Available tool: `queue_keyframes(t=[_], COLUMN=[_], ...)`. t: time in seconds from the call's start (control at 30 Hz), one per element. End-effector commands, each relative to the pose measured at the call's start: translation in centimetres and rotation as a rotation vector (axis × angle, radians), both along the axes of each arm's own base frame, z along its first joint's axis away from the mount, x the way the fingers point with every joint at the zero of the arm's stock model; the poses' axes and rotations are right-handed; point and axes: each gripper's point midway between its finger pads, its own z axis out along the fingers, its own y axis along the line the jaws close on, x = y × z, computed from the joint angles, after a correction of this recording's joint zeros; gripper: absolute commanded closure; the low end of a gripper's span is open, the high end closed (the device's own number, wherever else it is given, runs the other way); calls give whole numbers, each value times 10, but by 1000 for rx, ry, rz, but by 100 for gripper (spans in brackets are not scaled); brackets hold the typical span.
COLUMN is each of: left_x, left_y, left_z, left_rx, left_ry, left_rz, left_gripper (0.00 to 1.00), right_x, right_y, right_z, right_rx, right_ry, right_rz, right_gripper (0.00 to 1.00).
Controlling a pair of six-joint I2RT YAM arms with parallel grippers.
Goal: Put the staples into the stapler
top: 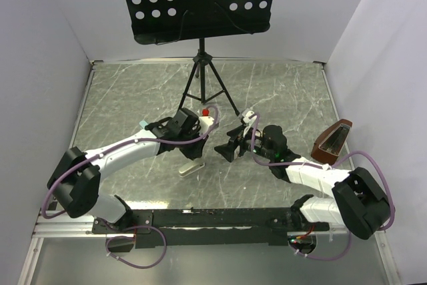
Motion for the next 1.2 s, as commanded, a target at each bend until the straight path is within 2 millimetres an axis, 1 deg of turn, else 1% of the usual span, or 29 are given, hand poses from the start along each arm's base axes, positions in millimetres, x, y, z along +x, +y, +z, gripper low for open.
queue_keyframes(t=[0.0, 0.13, 0.27, 0.43, 0.47, 0.6, 0.7, 0.77, 0.8, 0.83, 0.87, 0.9, 0.93, 0.97, 1.0, 1.03, 1.07, 1.13, 1.17], left_x=[-3, -12, -23, -30, -32, -37, -36, -26, -20, -12, -7, 0, 9, 14, 18, 28, 34, 37, 38], left_y=[-4, -6, -2, -7, -7, -7, -7, -11, -17, -19, -22, -28, -25, -24, -25, -13, -9, 6, 8], left_z=[-1, -19, -41, -51, -57, -68, -66, -48, -35, -16, -4, 14, 35, 46, 60, 68, 72, 62, 60], left_rx=[-1, 24, 76, 101, 119, 138, 121, 75, 38, 0, -27, -72, -101, -117, -147, -122, -116, -37, -21], left_ry=[26, 87, 140, 164, 179, 224, 209, 153, 123, 75, 47, 15, -45, -74, -90, -145, -162, -155, -144], left_rz=[15, 8, 23, 37, 38, 78, 99, 121, 135, 153, 168, 190, 228, 256, 277, 345, 388, 444, 461], left_gripper=[89, 91, 92, 95, 95, 96, 97, 94, 91, 87, 80, 72, 69, 65, 57, 53, 43, 39, 34], right_x=[4, 5, 5, 7, 6, 7, 7, 7, 6, 6, 6, 7, 6, 7, 7, 7, 7, 7, 7], right_y=[-1, -1, -1, -1, -1, -2, -2, -1, -1, 0, -1, -2, -2, -3, -3, -4, -5, -5, -5], right_z=[9, 7, 6, 4, 4, 4, 5, 6, 5, 5, 5, 6, 5, 6, 7, 6, 6, 7, 7], right_rx=[25, 22, 21, 19, 19, 14, 13, 15, 17, 19, 18, 18, 16, 18, 16, 14, 15, 15, 15], right_ry=[-39, -31, -31, -21, -24, -26, -27, -29, -24, -24, -25, -28, -29, -30, -34, -34, -34, -36, -36], right_rz=[-7, -7, -7, -6, -4, -13, -11, -5, -4, -3, -4, -8, -10, -14, -17, -20, -20, -24, -23], right_gripper=[4, 4, 4, 4, 4, 4, 4, 4, 4, 4, 4, 4, 4, 4, 4, 4, 4, 4, 4])
